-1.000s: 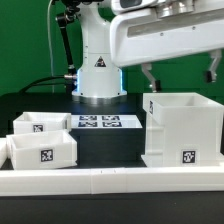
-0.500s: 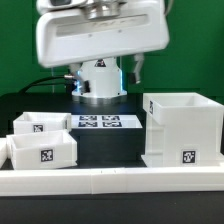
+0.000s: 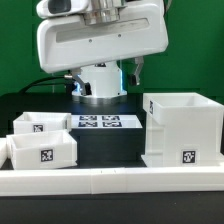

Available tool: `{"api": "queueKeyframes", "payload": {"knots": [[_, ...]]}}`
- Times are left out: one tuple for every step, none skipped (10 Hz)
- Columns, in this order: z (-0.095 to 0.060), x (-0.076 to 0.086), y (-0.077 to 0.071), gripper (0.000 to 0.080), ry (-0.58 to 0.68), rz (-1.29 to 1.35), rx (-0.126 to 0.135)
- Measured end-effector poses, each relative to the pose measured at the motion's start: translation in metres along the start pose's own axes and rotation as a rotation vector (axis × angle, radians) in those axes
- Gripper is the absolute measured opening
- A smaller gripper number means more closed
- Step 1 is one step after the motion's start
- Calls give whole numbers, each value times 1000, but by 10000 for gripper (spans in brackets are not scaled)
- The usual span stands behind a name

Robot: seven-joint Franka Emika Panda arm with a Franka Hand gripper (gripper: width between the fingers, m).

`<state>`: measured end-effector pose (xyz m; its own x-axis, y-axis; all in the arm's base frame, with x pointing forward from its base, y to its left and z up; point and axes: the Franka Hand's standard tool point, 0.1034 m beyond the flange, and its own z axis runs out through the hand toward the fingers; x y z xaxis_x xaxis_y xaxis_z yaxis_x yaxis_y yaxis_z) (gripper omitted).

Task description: Assemble drawer

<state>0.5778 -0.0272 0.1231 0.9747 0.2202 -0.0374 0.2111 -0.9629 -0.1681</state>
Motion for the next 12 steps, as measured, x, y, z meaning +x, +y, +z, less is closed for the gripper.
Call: {"api": "queueKeyframes", "payload": {"knots": [[6, -9, 6, 649, -29, -12, -9], [10, -12, 13, 649, 5, -17, -33], [17, -19, 21, 649, 37, -38, -60], [26, -28, 32, 649, 46, -64, -76], [33, -35, 42, 649, 50, -78, -87], [37, -36, 46, 649, 60, -76, -97], [37, -36, 44, 649, 58, -77, -95], [37, -36, 44, 649, 58, -77, -95], [38, -36, 44, 649, 57, -77, -95], [38, -36, 44, 649, 56, -77, -95], [40, -37, 45, 649, 55, -77, -95], [49, -43, 52, 649, 68, -117, -113]]}}
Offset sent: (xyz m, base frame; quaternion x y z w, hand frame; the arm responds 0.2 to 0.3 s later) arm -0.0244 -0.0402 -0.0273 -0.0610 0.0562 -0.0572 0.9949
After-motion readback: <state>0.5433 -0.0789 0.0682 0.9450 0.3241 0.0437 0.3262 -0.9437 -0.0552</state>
